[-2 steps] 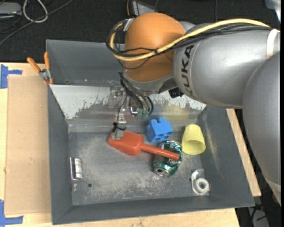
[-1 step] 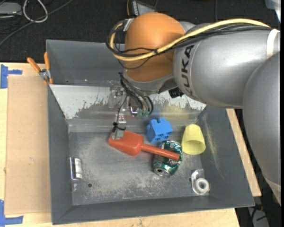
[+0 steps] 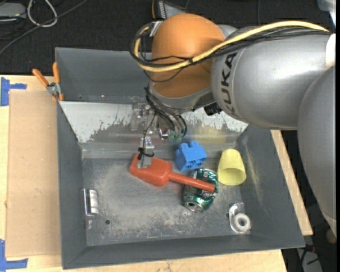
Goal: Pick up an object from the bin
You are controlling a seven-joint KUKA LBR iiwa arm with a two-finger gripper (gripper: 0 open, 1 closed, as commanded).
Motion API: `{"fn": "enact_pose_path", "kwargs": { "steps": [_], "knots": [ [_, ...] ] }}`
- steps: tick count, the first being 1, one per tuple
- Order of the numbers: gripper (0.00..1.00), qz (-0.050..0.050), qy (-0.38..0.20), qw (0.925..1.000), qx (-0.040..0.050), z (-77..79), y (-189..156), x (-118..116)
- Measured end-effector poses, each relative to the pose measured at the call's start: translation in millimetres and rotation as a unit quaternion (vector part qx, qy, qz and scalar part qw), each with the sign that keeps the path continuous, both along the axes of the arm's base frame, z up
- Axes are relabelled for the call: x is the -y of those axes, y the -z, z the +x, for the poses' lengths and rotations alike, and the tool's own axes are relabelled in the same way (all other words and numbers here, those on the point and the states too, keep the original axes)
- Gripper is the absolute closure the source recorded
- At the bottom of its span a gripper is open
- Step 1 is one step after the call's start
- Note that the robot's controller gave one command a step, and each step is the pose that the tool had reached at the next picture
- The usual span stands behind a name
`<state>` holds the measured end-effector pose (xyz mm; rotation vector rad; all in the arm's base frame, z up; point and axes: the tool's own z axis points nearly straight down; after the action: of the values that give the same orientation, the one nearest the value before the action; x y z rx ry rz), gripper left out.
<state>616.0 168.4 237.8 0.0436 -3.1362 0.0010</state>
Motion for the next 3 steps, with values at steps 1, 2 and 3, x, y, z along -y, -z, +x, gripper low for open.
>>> {"fn": "enact_pose_path", "kwargs": {
  "steps": [1,2,3],
  "knots": [
    [0.0,0.001,-0.033,0.9994,0.0032,-5.9,-22.4,8.6],
    [0.0,0.001,-0.074,0.9972,0.0028,-9.2,-27.7,22.1],
    [0.0,0.002,-0.092,0.9958,0.0045,4.1,-31.7,-8.5]
  ]
}}
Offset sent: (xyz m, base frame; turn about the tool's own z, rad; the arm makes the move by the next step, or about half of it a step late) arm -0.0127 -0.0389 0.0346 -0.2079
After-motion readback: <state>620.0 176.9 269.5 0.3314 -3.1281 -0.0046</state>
